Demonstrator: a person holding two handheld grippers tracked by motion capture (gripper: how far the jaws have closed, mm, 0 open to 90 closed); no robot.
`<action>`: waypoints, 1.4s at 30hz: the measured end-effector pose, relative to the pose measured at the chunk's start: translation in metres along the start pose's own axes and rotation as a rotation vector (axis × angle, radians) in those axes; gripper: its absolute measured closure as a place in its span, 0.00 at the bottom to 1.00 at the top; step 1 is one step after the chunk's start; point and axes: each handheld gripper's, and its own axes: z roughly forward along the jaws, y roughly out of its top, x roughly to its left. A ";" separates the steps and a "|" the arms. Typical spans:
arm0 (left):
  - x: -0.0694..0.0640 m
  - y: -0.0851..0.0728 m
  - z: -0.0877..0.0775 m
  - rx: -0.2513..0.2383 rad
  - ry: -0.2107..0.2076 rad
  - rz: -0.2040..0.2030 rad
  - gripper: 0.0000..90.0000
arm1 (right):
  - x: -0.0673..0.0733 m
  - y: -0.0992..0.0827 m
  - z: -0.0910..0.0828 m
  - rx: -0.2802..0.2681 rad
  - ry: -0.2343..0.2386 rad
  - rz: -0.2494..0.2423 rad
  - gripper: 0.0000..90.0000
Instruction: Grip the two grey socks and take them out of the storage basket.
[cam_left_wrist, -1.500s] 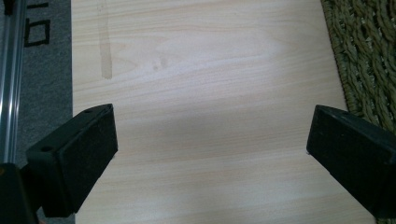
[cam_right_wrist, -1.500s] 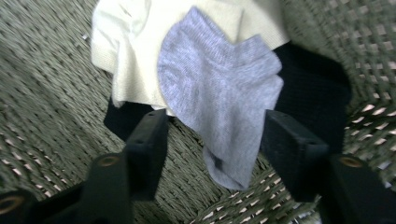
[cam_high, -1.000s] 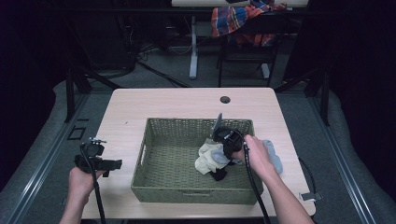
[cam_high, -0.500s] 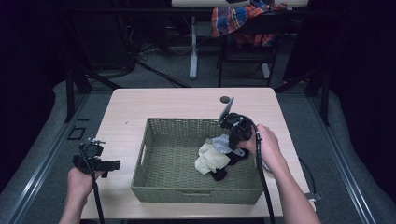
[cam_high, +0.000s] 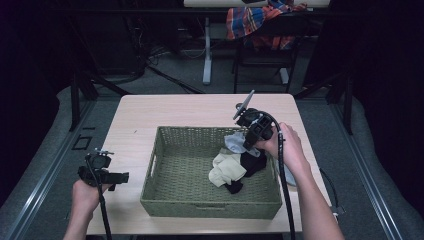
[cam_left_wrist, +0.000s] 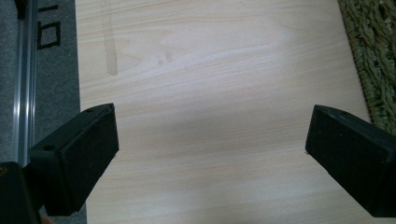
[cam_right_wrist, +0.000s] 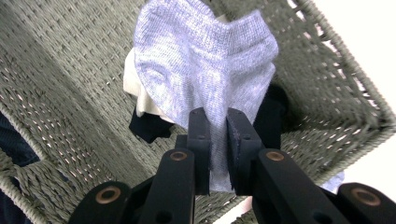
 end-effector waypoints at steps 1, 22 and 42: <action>0.000 0.000 0.000 0.004 -0.002 0.002 0.03 | -0.001 0.000 -0.002 0.000 -0.003 -0.004 0.91; -0.002 0.000 0.002 0.016 0.012 0.010 0.03 | -0.020 -0.018 -0.030 -0.079 -0.009 0.051 0.91; 0.001 0.000 0.002 0.015 0.008 0.002 0.03 | -0.063 -0.068 -0.040 -0.068 -0.044 0.202 0.91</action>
